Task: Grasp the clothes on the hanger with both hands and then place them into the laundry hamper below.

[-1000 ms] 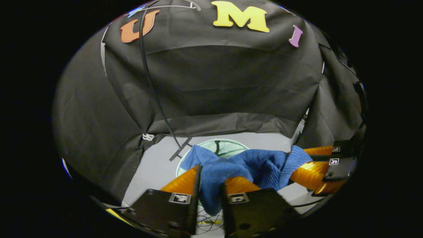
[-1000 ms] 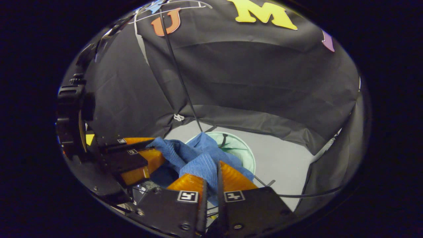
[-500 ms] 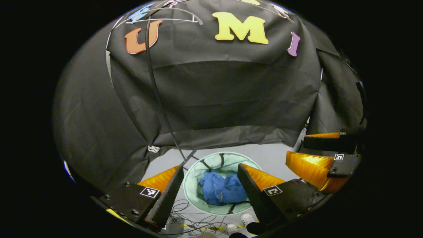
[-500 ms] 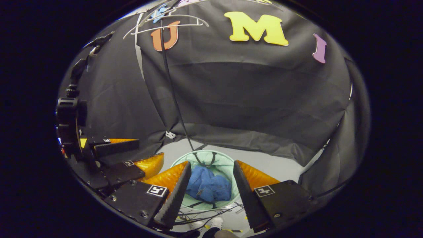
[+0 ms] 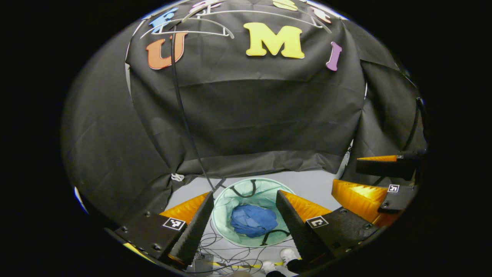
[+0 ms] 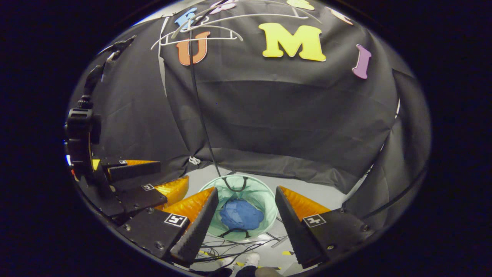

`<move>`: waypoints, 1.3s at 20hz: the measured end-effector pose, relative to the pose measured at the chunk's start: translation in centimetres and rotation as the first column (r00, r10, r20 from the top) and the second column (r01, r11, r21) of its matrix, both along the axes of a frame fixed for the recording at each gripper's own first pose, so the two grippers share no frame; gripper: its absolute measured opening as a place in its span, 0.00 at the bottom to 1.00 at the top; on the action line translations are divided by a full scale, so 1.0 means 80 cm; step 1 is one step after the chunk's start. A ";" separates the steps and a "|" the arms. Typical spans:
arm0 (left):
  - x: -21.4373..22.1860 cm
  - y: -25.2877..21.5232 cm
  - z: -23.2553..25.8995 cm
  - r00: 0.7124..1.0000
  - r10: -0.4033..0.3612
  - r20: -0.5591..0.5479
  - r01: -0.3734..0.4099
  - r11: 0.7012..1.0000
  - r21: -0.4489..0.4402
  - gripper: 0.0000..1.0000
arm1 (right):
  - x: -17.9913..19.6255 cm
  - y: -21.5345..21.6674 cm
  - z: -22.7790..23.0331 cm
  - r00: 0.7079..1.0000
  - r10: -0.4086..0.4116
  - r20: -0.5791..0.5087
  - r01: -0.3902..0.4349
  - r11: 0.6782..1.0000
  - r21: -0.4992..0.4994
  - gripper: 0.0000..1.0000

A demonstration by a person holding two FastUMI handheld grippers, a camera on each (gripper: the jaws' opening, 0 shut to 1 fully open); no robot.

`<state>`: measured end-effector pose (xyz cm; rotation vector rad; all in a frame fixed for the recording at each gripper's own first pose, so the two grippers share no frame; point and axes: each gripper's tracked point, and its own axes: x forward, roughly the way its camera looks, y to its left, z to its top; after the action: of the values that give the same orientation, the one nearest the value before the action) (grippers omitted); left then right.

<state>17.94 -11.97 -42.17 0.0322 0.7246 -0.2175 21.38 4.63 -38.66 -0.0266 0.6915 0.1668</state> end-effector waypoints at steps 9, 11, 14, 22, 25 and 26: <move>-0.084 -0.050 0.055 0.997 0.013 0.075 -0.017 0.998 0.055 0.98 | -0.103 -0.093 0.047 0.997 -0.035 0.071 0.034 0.999 0.015 0.94; -0.112 -0.056 0.070 0.995 0.045 0.094 -0.053 0.996 0.077 0.96 | -0.130 -0.115 0.059 0.996 -0.019 0.086 0.017 1.000 0.025 0.95; -0.150 -0.068 0.116 0.986 0.079 0.145 -0.093 0.992 0.087 0.98 | -0.158 -0.144 0.096 0.990 -0.016 0.140 0.009 0.999 0.048 0.96; -0.236 -0.052 0.361 0.904 0.079 0.419 -0.096 0.995 0.020 0.99 | -0.273 -0.188 0.325 0.894 -0.081 0.441 0.043 0.995 0.095 0.97; -0.264 -0.001 0.436 0.855 0.115 0.505 -0.132 0.991 -0.001 0.97 | -0.314 -0.193 0.384 0.842 -0.119 0.526 0.060 0.990 0.128 0.98; -0.276 0.010 0.450 0.842 0.125 0.525 -0.137 0.990 -0.015 0.97 | -0.322 -0.192 0.395 0.835 -0.129 0.535 0.066 0.989 0.136 1.00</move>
<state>-4.11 -11.19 -6.16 0.0616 0.1774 -0.0602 -4.41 -10.75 -7.05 0.0681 0.1092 0.0909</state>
